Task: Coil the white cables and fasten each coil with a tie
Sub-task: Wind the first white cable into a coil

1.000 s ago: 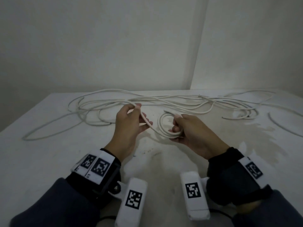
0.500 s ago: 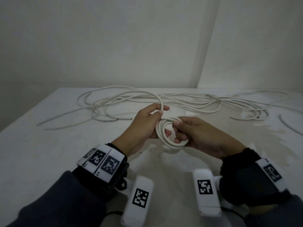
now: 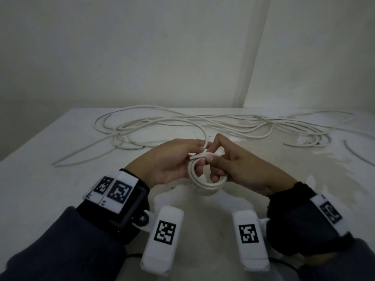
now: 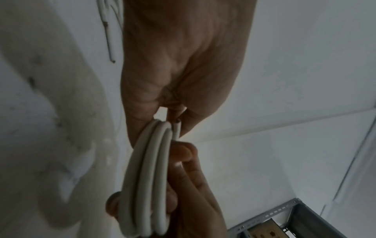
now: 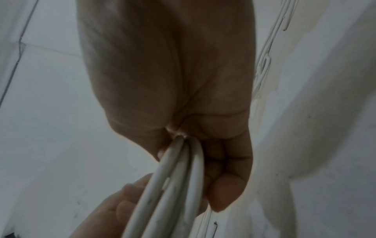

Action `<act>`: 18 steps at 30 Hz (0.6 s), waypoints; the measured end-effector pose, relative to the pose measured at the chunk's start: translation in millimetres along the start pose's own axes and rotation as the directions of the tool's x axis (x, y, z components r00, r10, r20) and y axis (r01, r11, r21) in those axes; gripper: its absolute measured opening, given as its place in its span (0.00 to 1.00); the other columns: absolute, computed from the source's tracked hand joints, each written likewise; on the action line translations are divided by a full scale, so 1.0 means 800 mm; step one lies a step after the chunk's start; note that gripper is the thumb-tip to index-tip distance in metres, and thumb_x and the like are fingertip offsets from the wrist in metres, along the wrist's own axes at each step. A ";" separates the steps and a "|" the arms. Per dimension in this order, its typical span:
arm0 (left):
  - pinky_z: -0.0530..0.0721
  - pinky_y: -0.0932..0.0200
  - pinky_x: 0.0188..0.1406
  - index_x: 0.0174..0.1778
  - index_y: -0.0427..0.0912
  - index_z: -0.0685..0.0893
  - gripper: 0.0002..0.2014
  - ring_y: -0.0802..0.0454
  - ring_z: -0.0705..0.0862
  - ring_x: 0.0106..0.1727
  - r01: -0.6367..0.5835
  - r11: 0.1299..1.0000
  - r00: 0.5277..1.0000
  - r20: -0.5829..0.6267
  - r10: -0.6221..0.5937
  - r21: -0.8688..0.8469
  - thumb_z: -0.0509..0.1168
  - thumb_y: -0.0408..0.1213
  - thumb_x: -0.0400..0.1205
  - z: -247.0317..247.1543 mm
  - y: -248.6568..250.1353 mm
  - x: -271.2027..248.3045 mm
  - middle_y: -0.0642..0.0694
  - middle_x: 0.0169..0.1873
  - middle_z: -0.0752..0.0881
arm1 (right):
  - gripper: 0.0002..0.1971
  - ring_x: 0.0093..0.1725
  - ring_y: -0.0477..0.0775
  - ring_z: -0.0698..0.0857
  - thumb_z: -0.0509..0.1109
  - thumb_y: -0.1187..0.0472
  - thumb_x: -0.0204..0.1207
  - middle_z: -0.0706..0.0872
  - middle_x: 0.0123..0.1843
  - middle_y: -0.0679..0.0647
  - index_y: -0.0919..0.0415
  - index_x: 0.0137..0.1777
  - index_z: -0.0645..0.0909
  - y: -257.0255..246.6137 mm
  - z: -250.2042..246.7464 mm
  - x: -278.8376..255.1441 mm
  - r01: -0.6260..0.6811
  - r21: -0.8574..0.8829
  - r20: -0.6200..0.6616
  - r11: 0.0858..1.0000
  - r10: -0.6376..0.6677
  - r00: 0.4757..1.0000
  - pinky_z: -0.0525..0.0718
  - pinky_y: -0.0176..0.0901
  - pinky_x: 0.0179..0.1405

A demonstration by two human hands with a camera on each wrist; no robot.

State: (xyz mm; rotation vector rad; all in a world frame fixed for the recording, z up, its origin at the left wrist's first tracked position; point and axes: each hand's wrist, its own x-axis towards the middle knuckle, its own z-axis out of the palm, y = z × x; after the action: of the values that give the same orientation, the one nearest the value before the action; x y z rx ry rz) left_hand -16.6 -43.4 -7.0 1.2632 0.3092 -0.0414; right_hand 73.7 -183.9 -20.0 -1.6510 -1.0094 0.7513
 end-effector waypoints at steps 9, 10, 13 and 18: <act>0.69 0.69 0.22 0.50 0.34 0.81 0.11 0.62 0.67 0.19 -0.056 0.911 0.998 0.003 0.061 0.408 0.54 0.33 0.87 0.005 0.000 -0.006 0.43 0.31 0.75 | 0.06 0.28 0.48 0.82 0.63 0.62 0.84 0.81 0.24 0.49 0.56 0.48 0.68 0.001 -0.001 0.001 0.052 -0.149 -0.023 0.988 -0.056 0.998 0.79 0.43 0.35; 0.68 0.69 0.22 0.47 0.34 0.81 0.12 0.62 0.66 0.19 -0.075 0.892 0.997 0.024 0.071 0.446 0.54 0.33 0.88 0.004 0.001 -0.007 0.43 0.32 0.75 | 0.07 0.29 0.49 0.82 0.64 0.62 0.83 0.83 0.24 0.50 0.53 0.49 0.66 0.001 -0.002 0.001 0.065 -0.151 -0.034 0.986 -0.071 0.997 0.79 0.44 0.36; 0.70 0.69 0.23 0.47 0.27 0.82 0.17 0.63 0.65 0.20 -0.130 0.827 0.991 0.064 0.114 0.547 0.53 0.36 0.89 -0.001 0.006 -0.011 0.38 0.36 0.75 | 0.12 0.30 0.51 0.83 0.65 0.62 0.83 0.86 0.27 0.52 0.46 0.57 0.66 -0.004 -0.001 -0.001 0.130 -0.158 -0.026 0.979 -0.136 0.990 0.80 0.41 0.36; 0.70 0.67 0.24 0.37 0.32 0.79 0.17 0.64 0.70 0.21 -0.212 0.692 0.972 0.076 0.222 0.690 0.54 0.35 0.89 0.001 0.008 -0.015 0.50 0.26 0.76 | 0.14 0.32 0.44 0.86 0.71 0.57 0.78 0.89 0.32 0.50 0.51 0.63 0.82 -0.004 -0.003 0.002 0.167 -0.320 -0.084 0.933 -0.203 0.976 0.83 0.38 0.36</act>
State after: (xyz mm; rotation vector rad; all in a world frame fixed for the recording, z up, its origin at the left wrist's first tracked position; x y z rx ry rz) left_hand -26.8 -43.5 2.3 2.0579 0.1470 0.0634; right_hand 75.6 -183.1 -16.1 -1.8118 -1.2278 0.3782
